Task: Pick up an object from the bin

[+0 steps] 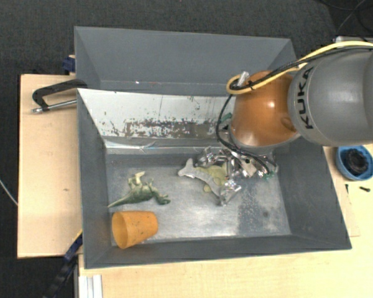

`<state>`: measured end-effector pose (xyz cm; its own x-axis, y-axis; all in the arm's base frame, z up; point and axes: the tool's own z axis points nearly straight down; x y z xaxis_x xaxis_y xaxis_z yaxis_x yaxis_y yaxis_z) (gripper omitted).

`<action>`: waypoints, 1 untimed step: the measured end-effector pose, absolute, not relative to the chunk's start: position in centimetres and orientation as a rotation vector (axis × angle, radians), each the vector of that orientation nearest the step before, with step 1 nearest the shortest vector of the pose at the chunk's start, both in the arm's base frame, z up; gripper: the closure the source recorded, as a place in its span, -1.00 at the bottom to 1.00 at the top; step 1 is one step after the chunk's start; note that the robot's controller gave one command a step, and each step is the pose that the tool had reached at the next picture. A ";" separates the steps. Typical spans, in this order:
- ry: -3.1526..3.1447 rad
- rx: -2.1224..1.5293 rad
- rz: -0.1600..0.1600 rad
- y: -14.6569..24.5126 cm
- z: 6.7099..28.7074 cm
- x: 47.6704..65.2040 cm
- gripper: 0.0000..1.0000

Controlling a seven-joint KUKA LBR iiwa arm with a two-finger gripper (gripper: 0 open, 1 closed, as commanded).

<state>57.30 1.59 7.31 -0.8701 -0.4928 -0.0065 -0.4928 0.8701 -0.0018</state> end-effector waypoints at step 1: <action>3.028 -0.797 0.001 1.7 7.4 57.4 1.00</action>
Offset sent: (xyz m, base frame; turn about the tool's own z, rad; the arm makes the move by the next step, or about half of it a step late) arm 0.0000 0.0000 0.0000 0.0000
